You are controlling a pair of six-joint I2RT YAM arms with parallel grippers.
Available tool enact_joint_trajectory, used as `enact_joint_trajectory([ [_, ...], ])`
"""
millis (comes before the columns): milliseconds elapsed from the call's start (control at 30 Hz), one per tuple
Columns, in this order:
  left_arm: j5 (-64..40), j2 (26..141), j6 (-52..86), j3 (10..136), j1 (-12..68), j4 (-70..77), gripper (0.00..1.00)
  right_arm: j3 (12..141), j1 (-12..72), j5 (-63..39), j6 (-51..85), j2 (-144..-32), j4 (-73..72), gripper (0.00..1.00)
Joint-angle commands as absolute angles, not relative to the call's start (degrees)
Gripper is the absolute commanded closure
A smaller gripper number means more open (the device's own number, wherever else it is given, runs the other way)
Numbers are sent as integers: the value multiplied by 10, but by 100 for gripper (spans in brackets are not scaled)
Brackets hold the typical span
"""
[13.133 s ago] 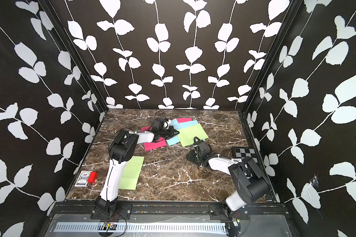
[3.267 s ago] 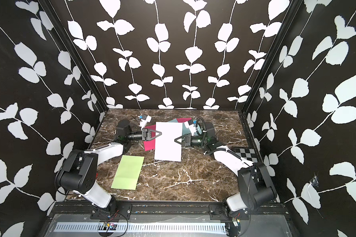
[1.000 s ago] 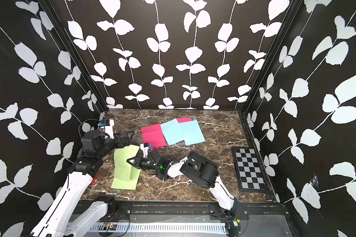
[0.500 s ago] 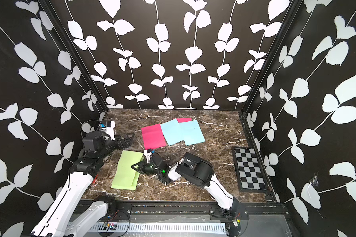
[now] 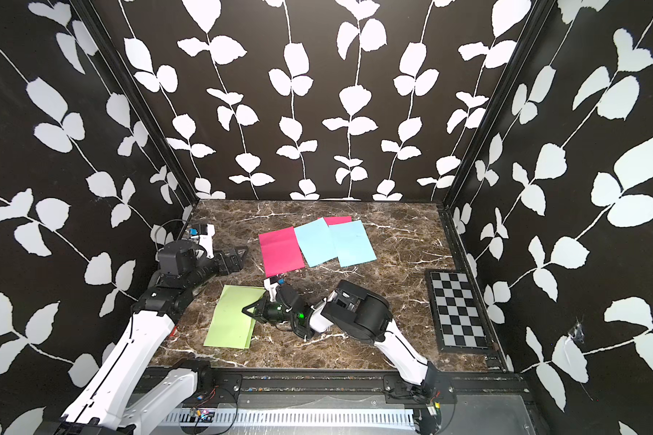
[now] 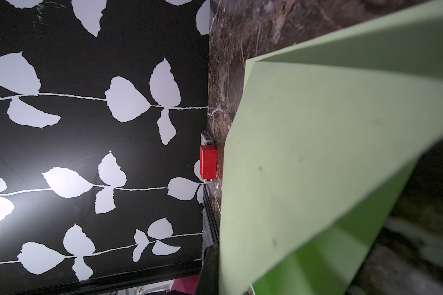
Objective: Sort the scattered colored papers by color
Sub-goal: Place the colored paper.
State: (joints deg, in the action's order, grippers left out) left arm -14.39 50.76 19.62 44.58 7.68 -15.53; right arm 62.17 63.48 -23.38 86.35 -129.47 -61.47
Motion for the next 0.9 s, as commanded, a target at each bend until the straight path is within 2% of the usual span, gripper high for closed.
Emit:
enact_joint_trajectory([
  [0, -146, 503, 186, 441, 73, -156, 1, 630, 635, -234, 972, -1312, -643, 100],
  [867, -157, 516, 189, 422, 70, -146, 1, 668, 616, -267, 967, -1338, -628, 100],
])
